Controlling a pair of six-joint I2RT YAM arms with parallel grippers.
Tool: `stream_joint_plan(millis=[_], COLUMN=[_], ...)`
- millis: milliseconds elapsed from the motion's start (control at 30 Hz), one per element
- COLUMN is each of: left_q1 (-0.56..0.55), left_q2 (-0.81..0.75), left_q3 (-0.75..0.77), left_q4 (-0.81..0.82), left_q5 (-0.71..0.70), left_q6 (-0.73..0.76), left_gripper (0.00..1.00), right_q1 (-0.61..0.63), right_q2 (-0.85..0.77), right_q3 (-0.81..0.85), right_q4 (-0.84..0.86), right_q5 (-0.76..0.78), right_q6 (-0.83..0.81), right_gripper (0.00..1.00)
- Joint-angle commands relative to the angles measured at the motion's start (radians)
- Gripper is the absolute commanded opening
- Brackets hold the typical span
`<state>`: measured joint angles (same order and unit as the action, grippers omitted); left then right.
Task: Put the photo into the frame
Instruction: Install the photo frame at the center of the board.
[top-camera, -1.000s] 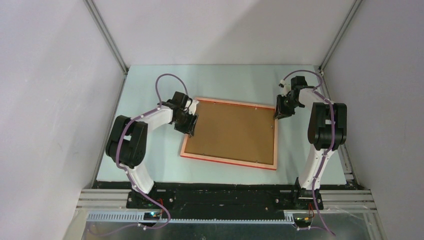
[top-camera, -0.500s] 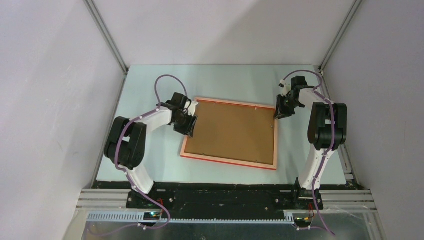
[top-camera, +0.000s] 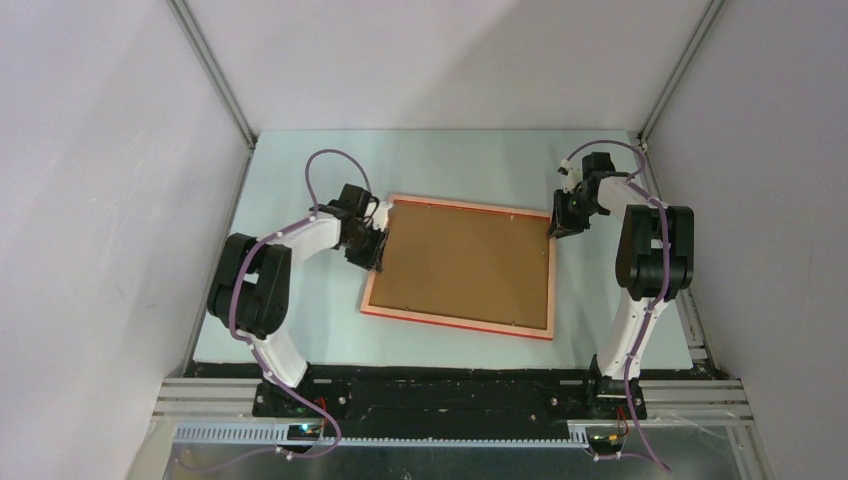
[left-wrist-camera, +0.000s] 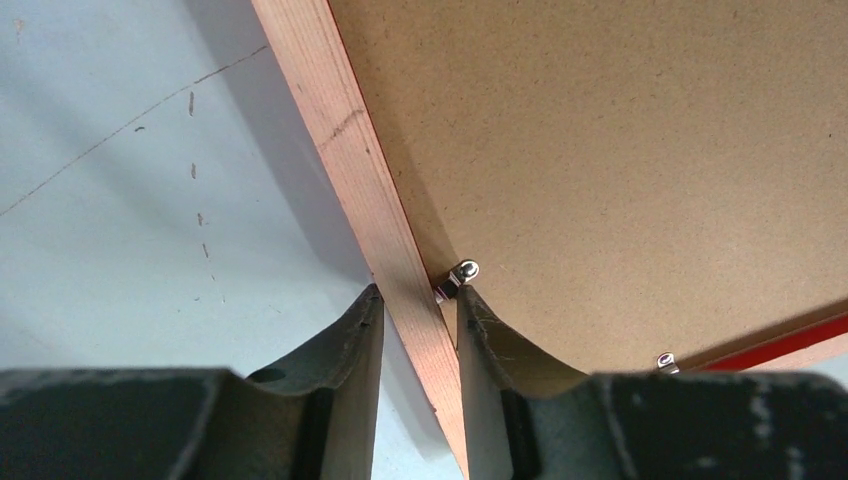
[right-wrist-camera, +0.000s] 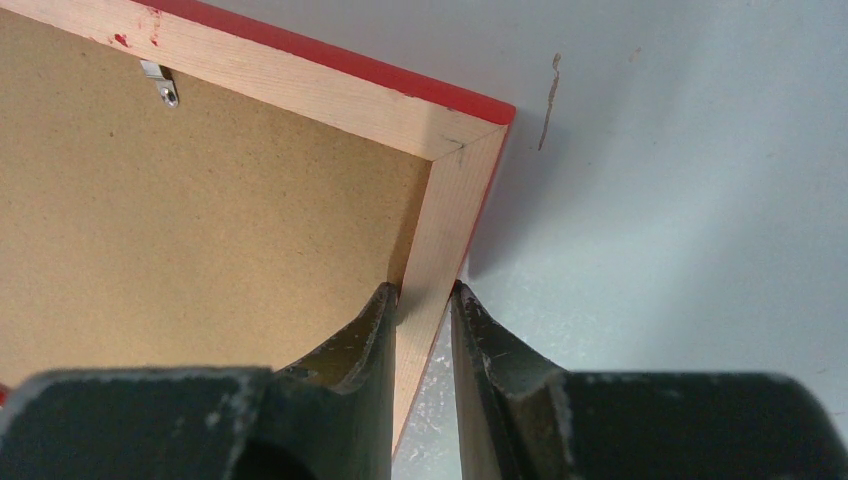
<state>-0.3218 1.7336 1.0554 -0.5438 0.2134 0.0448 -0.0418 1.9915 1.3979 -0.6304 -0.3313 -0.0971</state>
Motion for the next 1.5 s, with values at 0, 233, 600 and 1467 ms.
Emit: stream_joint_plan(millis=[0,233,600,1467], left_q1=[-0.003,-0.002,0.027,0.113], left_q2=[0.019,0.019,-0.024,0.056], left_q3=[0.003,0.001,-0.002,0.115], left_q4=[-0.036,-0.035,-0.035,-0.036], left_q5=[0.008,0.013,0.046,-0.062], left_q6=[0.019,0.020,0.016,-0.021], left_gripper=[0.33,0.33,0.60,0.60], right_q1=[-0.004,-0.004,-0.006,0.178], right_q2=[0.013,0.013,0.013,0.052], right_q3=[-0.011,-0.011,-0.011,0.057], right_q4=[0.027,0.027,0.028,0.006], right_q5=[-0.007,-0.010,-0.022,-0.121], right_q6=[-0.026,-0.026,-0.029,-0.086], right_gripper=[0.03,0.03,0.04,0.07])
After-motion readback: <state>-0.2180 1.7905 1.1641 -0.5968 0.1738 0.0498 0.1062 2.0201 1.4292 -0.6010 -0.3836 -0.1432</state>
